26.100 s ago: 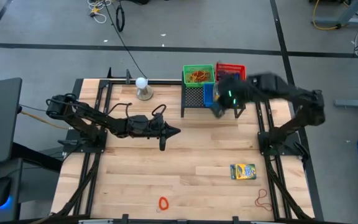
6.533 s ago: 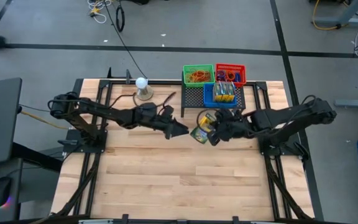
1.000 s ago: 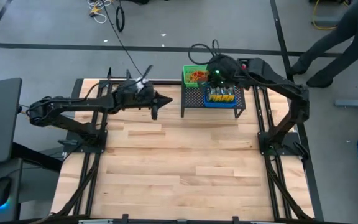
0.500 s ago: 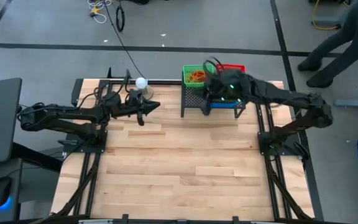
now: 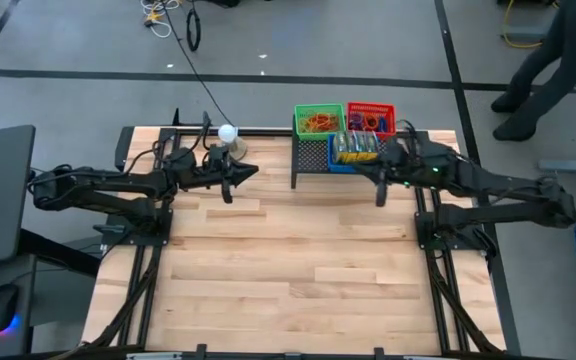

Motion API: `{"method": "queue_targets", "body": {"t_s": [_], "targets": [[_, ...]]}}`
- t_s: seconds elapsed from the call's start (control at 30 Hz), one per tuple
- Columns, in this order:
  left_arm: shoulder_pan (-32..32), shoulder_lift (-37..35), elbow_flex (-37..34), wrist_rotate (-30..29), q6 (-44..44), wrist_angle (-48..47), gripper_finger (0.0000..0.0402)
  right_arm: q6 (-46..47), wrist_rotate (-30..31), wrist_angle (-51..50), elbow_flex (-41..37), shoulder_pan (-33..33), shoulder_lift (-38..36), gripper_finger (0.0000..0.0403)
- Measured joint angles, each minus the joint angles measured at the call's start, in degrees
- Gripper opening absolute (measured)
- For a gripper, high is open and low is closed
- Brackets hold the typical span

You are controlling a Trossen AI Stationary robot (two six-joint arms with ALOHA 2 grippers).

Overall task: Pick & Place Office Desk Supplies
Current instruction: Return to Home Position

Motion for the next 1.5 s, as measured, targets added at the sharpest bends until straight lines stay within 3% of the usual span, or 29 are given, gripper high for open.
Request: {"method": "queue_targets", "body": {"t_s": [0.3,0.53,1.0,1.1,1.23,1.3,1.5], "targets": [[-0.77,0.0,0.04,0.21,9.48,0.0,0.0026,-2.76,3.17,-9.08,-4.38,0.0,-15.05,0.0022],[-0.73,0.0,0.04,6.4,11.53,-2.47,0.0026,-5.99,0.5,-19.93,-5.89,0.0,-24.46,0.0022],[-0.6,-2.04,-1.35,9.61,16.42,-4.97,0.0026,-4.38,3.19,-4.27,-29.25,0.0,-41.42,0.0023],[-0.18,-3.29,-7.04,9.59,13.93,3.42,0.0026,-3.2,3.18,-2.7,-32.1,0.0,-45.41,0.0023],[0.04,-5.83,-17.24,6.53,11.73,21.88,0.0026,-3.9,3.77,-1.93,-33.23,0.0,-45.07,0.0023],[0.04,-7.16,-21.05,4.13,11.72,26.61,0.0026,-4.68,3.91,-0.82,-33.02,0.0,-45.24,0.0023],[0.41,-13.32,-20.68,5.76,13.39,16.52,0.0026,-4.96,5.57,-0.87,-33.04,-0.22,-45.29,0.0023]]}}
